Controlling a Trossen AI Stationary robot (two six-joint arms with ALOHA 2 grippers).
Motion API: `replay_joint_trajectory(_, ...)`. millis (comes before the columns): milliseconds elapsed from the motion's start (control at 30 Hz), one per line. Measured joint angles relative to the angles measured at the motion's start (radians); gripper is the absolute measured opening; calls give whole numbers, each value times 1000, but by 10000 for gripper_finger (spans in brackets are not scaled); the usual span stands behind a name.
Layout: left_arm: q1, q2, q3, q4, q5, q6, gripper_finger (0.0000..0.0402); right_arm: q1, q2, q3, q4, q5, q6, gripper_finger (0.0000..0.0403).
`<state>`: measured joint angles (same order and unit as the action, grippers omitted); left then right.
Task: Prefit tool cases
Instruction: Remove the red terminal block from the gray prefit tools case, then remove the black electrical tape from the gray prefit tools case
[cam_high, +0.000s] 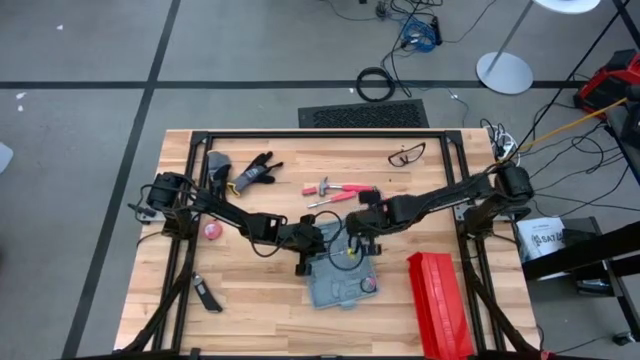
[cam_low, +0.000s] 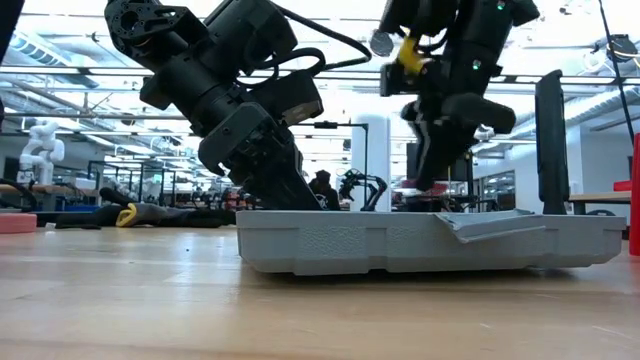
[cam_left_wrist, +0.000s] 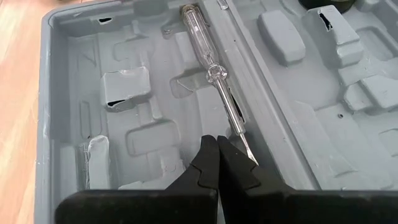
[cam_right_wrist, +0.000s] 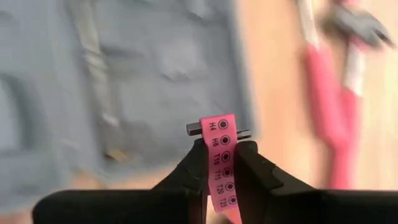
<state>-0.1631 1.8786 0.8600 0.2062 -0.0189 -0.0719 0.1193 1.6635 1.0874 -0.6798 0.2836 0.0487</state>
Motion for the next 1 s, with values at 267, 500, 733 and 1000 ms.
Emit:
replay_joint_trajectory(267, -1, 0, 0, 0, 0, 0, 0, -108, -48, -86, 0, 26, 146, 111)
replay_joint_trajectory(500, -3, 0, -1, 2, -1, 0, 0, -141, -69, -92, 14, 26, 175, 205)
replay_joint_trajectory(733, -3, -29, 0, 13, 0, -25, 0, -82, -132, -92, 10, 21, 202, 188)
replay_joint_trajectory(1000, 3, -115, -3, 8, -14, -24, 0, 42, -140, -91, -36, 16, 276, 144)
